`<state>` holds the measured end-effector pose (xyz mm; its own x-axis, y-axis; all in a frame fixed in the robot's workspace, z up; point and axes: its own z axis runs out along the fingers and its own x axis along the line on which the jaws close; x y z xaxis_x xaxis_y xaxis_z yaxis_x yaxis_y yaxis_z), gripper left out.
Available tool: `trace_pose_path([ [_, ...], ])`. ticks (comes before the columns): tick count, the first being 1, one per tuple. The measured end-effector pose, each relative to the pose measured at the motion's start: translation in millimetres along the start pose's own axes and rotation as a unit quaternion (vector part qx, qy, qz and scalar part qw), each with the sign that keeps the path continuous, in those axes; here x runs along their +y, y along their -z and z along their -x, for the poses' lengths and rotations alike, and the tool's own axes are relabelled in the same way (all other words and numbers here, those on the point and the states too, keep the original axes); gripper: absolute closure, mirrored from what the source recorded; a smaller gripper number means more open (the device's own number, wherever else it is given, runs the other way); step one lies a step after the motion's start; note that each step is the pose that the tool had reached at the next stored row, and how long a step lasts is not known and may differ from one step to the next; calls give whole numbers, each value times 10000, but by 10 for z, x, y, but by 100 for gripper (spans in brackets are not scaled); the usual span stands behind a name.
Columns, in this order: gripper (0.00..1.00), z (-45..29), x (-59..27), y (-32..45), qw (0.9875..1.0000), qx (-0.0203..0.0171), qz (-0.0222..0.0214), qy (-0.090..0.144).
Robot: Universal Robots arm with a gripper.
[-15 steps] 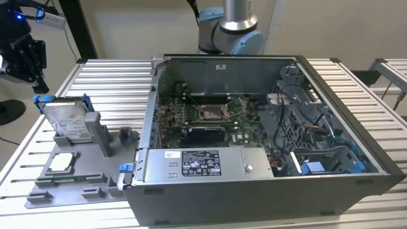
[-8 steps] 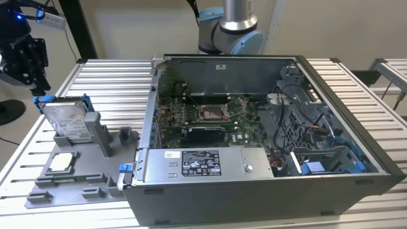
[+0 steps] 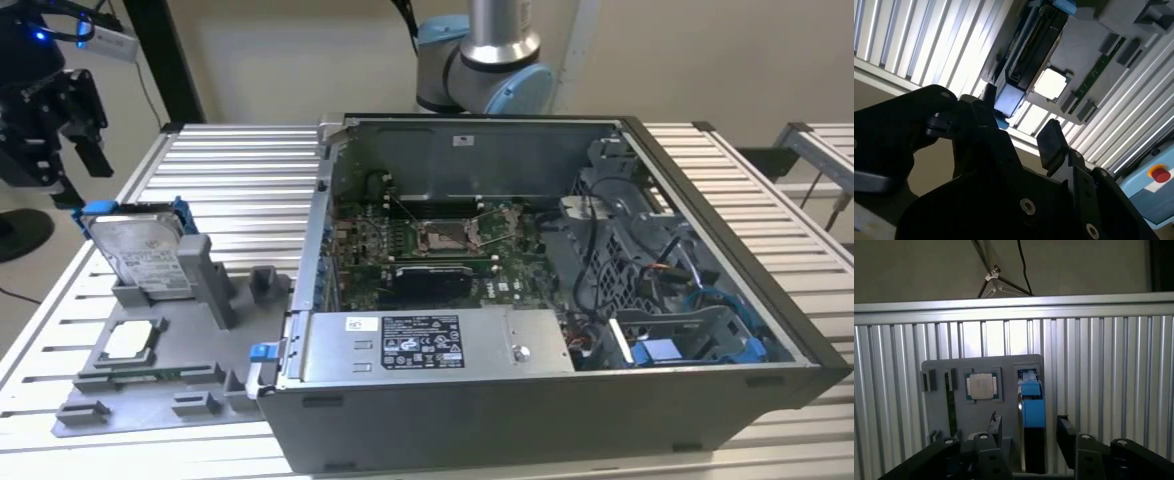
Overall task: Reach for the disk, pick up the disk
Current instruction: 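Pick up the disk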
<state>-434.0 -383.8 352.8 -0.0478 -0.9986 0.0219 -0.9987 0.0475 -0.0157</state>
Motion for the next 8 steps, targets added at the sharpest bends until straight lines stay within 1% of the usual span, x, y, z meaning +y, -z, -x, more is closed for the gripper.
trace_pose_path([
  [6,0,0,0,-2,10000,0,0,-1],
  [8,0,-1,0,-23,10000,-1,-14,-1],
])
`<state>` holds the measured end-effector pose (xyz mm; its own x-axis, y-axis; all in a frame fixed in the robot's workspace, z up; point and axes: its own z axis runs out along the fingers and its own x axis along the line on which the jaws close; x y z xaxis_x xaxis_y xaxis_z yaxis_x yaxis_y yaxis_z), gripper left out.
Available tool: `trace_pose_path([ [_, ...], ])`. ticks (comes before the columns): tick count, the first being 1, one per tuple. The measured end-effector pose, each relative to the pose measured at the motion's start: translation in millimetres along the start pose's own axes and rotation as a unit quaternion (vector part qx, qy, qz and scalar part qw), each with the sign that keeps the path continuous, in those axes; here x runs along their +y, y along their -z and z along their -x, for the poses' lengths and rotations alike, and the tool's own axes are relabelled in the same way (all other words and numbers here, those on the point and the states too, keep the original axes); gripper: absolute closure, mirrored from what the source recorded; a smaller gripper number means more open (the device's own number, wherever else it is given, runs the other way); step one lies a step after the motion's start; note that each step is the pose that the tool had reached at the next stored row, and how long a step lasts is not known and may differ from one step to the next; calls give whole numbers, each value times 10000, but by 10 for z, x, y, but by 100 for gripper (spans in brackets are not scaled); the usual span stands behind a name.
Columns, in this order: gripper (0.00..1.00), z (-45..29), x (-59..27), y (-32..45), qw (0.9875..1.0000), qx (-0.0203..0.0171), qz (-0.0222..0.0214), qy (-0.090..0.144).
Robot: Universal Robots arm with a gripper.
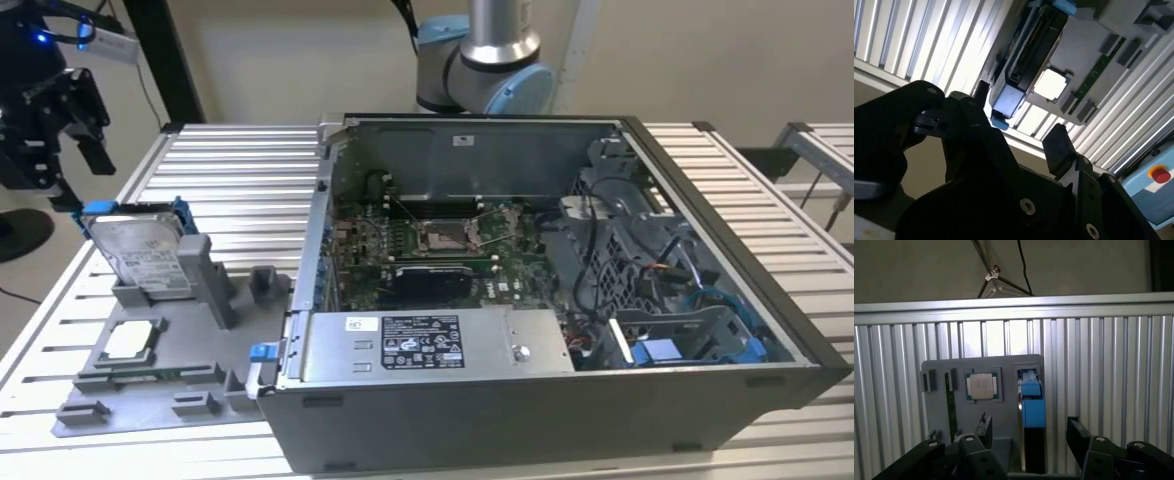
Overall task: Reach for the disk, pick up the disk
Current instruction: 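Pick up the disk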
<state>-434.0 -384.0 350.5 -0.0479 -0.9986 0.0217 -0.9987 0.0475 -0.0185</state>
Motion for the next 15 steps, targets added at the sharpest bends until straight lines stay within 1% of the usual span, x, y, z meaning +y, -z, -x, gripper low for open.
trace_pose_path([
  [3,0,2,1,-47,10000,-1,-37,-1],
  [5,0,2,1,-83,10000,-2,-49,-1],
  [15,0,7,6,-265,10000,-2,-51,-2],
])
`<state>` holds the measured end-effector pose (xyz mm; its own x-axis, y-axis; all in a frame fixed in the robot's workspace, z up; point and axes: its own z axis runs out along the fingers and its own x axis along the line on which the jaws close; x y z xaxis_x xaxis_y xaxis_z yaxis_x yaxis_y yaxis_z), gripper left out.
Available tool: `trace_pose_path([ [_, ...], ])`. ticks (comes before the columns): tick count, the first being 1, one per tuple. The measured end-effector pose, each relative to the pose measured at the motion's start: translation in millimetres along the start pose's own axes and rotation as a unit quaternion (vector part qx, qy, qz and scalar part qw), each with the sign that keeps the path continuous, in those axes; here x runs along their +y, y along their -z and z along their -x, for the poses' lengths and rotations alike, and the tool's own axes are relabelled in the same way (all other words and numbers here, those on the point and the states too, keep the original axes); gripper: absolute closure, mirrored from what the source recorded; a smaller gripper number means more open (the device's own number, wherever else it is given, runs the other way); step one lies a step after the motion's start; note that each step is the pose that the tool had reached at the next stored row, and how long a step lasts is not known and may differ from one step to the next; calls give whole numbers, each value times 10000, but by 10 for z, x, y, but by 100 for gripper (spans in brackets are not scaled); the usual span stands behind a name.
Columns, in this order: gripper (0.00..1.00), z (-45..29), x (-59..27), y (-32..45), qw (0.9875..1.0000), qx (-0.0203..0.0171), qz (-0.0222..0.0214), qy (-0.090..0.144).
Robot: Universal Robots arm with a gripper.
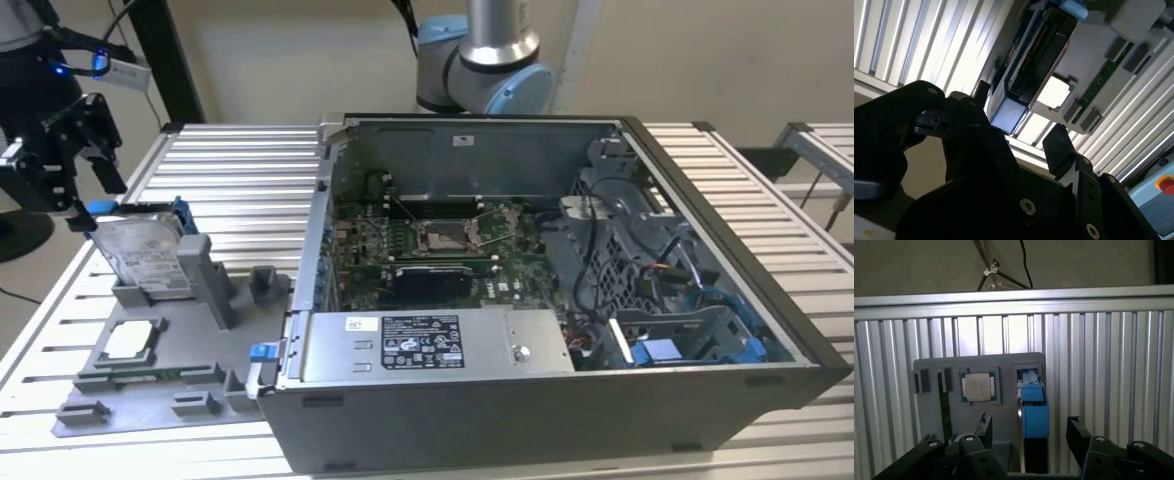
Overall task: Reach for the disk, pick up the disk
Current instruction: 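Pick up the disk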
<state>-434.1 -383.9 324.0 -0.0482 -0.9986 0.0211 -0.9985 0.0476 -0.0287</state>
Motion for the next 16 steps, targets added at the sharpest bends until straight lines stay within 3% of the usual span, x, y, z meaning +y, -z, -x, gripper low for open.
trace_pose_path([
  [16,0,6,14,-309,10000,-1,-38,0],
])
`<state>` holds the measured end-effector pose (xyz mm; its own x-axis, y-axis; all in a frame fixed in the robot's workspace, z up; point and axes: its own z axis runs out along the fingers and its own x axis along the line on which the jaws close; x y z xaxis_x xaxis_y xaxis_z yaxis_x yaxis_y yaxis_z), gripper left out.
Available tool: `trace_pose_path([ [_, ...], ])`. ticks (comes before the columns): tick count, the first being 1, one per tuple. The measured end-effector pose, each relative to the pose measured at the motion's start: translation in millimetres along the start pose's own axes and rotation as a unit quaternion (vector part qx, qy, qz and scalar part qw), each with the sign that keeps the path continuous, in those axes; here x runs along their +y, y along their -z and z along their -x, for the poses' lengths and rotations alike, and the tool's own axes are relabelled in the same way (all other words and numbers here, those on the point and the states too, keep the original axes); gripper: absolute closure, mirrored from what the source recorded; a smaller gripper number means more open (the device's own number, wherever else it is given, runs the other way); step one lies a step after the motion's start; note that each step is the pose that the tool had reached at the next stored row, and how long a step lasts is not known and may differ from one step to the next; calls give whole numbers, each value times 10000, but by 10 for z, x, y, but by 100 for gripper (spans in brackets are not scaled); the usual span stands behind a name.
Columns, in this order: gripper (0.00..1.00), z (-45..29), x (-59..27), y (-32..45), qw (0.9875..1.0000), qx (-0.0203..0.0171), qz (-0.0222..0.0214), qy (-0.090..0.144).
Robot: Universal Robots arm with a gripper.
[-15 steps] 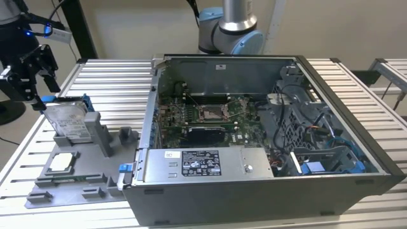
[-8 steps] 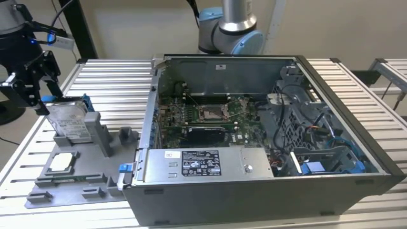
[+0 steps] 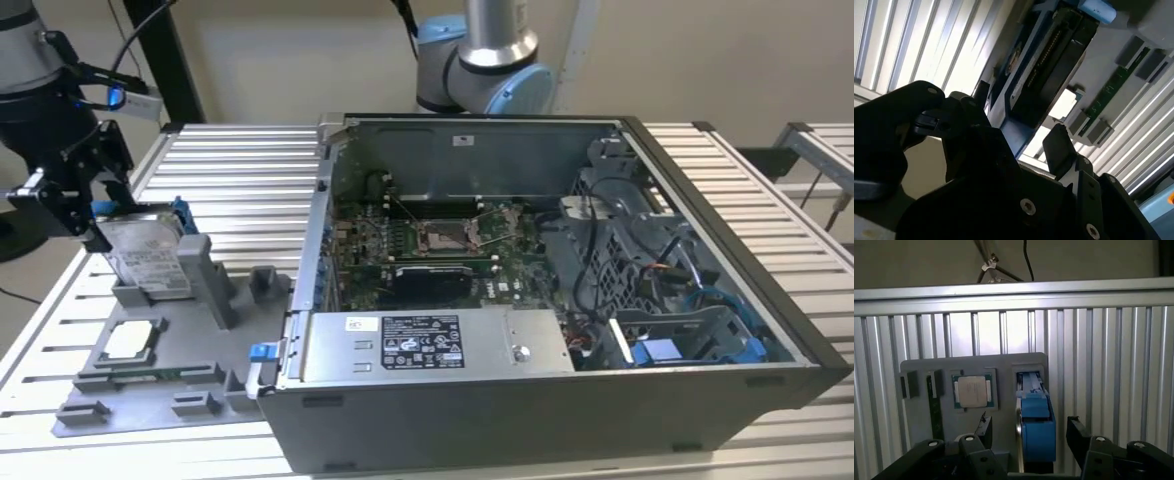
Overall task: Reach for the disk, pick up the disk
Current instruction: 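Pick up the disk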
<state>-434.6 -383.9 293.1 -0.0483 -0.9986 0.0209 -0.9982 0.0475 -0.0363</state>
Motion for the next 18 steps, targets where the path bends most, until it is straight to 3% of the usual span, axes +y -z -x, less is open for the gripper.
trace_pose_path([
  [9,0,4,11,-164,10000,0,0,0],
  [18,0,7,15,-253,10000,0,-1,0],
])
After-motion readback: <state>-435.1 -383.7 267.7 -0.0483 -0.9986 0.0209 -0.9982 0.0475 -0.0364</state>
